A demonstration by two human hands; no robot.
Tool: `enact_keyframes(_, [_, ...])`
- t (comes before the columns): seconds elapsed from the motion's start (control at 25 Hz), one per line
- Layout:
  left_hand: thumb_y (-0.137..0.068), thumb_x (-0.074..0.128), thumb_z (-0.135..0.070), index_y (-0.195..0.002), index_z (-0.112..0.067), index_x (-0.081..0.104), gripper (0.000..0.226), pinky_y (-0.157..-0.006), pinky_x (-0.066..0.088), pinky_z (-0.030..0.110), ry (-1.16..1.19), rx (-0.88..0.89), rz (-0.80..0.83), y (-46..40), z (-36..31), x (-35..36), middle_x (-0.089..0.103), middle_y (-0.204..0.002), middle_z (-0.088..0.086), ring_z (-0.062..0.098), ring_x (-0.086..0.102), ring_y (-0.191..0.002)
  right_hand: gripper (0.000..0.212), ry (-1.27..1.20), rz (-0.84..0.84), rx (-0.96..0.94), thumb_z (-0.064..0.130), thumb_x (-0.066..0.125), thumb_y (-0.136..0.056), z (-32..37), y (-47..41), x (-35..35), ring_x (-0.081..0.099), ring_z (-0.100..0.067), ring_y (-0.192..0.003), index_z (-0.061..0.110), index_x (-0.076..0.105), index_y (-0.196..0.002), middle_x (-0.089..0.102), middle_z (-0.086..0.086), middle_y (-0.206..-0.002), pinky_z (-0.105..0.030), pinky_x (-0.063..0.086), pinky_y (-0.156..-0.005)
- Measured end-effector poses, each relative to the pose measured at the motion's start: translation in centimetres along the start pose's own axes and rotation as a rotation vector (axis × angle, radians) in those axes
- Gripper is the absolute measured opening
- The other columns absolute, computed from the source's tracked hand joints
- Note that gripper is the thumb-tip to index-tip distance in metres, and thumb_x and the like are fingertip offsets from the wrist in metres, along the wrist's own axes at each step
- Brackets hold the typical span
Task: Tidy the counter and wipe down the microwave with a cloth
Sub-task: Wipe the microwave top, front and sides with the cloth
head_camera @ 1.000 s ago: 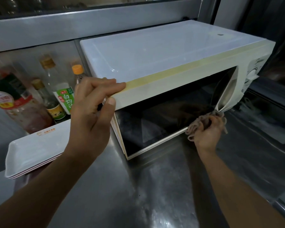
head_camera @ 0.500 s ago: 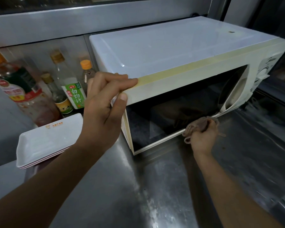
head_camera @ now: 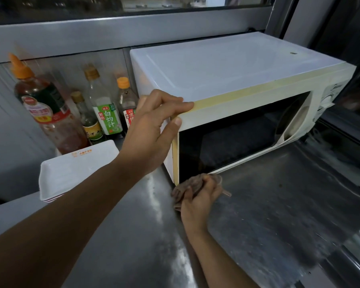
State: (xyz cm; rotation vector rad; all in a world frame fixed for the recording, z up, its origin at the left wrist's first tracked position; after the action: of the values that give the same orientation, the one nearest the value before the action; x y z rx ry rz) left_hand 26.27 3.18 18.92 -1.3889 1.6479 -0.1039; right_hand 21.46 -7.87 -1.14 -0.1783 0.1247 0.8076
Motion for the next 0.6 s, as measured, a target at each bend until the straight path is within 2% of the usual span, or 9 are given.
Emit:
enact_keyframes(0.12, [-0.092, 0.049, -0.003, -0.118, -0.017, 0.063, 0.033, -0.094, 0.025, 0.005, 0.009, 0.011, 0.024, 0.0, 0.0, -0.1, 0.051, -0.111, -0.003, 0.018, 0.045, -0.116, 0.034, 0.028, 0.052, 0.043, -0.012, 0.051, -0.081, 0.4, 1.9, 1.3, 0.047, -0.021, -0.105, 0.007, 0.045, -0.108, 0.025, -0.001, -0.122, -0.014, 0.042, -0.093])
enact_keyframes(0.24, [-0.093, 0.049, -0.005, -0.12, -0.016, 0.063, 0.033, -0.093, 0.024, 0.002, 0.02, 0.022, 0.037, 0.0, 0.0, -0.2, 0.052, -0.112, -0.001, 0.018, 0.044, -0.116, 0.034, 0.149, 0.164, 0.053, -0.004, 0.057, -0.083, 0.8, 3.9, 2.3, 0.044, -0.017, -0.111, 0.008, 0.045, -0.112, 0.027, -0.004, -0.129, -0.014, 0.038, -0.094])
enact_keyframes(0.32, [-0.093, 0.048, -0.004, -0.121, -0.016, 0.062, 0.033, -0.092, 0.023, 0.001, 0.031, 0.013, 0.053, -0.1, 0.1, -0.2, 0.05, -0.111, -0.004, 0.019, 0.044, -0.116, 0.029, 0.197, 0.216, 0.045, -0.002, 0.058, -0.085, 1.5, 4.1, 1.8, 0.048, -0.016, -0.109, 0.009, 0.048, -0.109, 0.035, -0.006, -0.128, -0.015, 0.039, -0.094])
enact_keyframes(0.48, [-0.091, 0.048, 0.0, -0.124, -0.014, 0.06, 0.038, -0.09, 0.023, 0.0, 0.04, 0.022, 0.09, -0.1, -0.1, -0.4, 0.046, -0.11, -0.006, 0.019, 0.042, -0.114, 0.02, 0.351, 0.347, -0.012, 0.002, 0.058, -0.086, 3.3, 3.2, -0.5, 0.056, -0.018, -0.104, 0.01, 0.059, -0.104, 0.058, -0.007, -0.112, -0.026, 0.045, -0.094])
enact_keyframes(0.56, [-0.09, 0.048, 0.0, -0.127, -0.015, 0.057, 0.041, -0.09, 0.025, 0.005, 0.0, 0.012, 0.126, -0.1, -0.2, -0.6, 0.05, -0.116, -0.003, 0.019, 0.043, -0.115, 0.021, 0.369, 0.342, -0.021, 0.001, 0.057, -0.084, 4.7, 3.4, -2.3, 0.06, -0.02, -0.098, 0.01, 0.061, -0.103, 0.061, -0.006, -0.106, -0.034, 0.051, -0.089])
enact_keyframes(0.6, [-0.09, 0.048, 0.0, -0.13, -0.015, 0.054, 0.043, -0.092, 0.026, 0.01, 0.012, -0.019, 0.149, -0.2, -0.2, -0.7, 0.052, -0.119, -0.001, 0.019, 0.043, -0.116, 0.022, 0.35, 0.331, -0.022, -0.001, 0.057, -0.083, 5.4, 3.5, -3.3, 0.062, -0.02, -0.094, 0.01, 0.061, -0.101, 0.062, -0.005, -0.101, -0.032, 0.053, -0.084])
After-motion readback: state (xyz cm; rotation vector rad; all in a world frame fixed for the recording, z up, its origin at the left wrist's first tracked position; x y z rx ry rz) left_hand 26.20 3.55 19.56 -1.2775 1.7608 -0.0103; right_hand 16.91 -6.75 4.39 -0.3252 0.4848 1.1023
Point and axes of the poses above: each hand's wrist, its own y-axis away from the middle knuckle, its own x-axis out of the palm, z = x × y, the point moved 6 cm from there along -y, towards the middle knuckle
